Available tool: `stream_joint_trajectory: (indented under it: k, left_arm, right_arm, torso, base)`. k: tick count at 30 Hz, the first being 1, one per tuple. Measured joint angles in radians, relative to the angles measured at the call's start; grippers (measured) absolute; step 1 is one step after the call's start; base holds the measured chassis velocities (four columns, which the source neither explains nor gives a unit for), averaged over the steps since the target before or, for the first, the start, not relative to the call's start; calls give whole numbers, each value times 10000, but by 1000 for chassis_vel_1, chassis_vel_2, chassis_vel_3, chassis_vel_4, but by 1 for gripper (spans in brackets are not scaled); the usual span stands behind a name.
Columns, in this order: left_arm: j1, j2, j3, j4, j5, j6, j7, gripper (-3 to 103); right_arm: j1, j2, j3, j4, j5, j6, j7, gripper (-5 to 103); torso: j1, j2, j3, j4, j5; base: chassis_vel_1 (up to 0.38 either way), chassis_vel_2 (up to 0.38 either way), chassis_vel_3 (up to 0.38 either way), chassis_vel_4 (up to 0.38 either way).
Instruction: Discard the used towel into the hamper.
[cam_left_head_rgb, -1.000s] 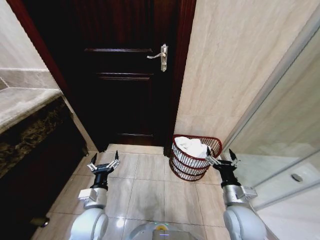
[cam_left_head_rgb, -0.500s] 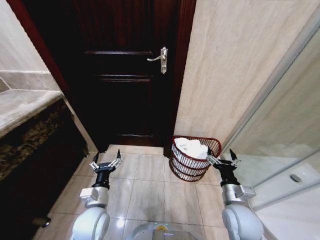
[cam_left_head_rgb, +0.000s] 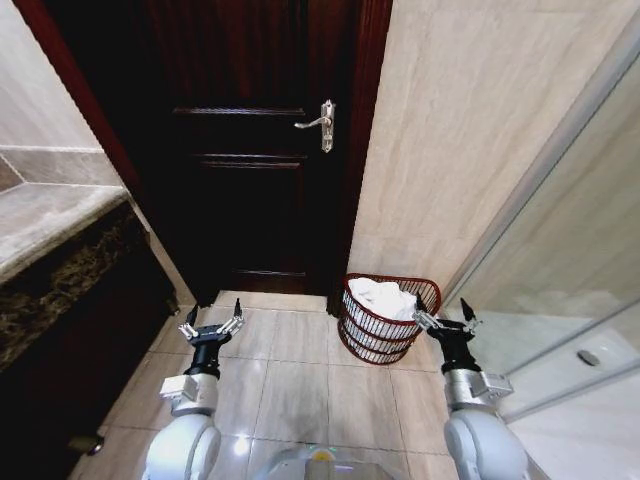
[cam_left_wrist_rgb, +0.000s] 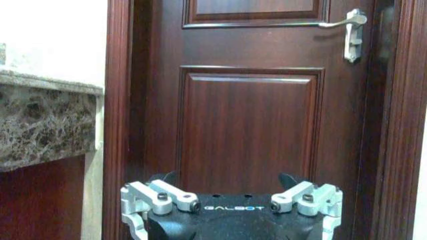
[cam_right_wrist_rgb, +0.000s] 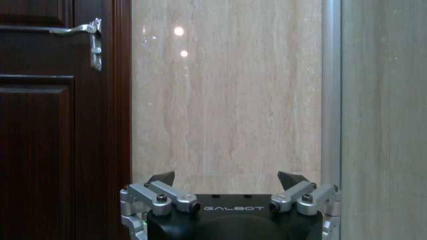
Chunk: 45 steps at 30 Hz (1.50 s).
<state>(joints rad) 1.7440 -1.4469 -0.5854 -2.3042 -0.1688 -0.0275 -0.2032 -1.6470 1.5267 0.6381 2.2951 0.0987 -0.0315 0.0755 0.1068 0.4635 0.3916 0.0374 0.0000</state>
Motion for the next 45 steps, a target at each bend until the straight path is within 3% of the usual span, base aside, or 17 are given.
stream_joint_trajectory:
  k: [36, 45]
  left_arm:
    - [-74, 114, 85, -20, -91, -1, 99, 100]
    - [-108, 124, 76, 17, -91, 19, 98, 100]
  right_arm:
    - [-52, 85, -77, 40, -119, -23, 55, 100]
    - [-9, 29, -225, 257, 235, -434, 123, 100]
  torso:
    - [501, 1217, 712, 0, 0]
    - [628, 1547, 918, 0, 0]
  base:
    - [0, 0, 0, 0]
    - [0, 0, 0, 0]
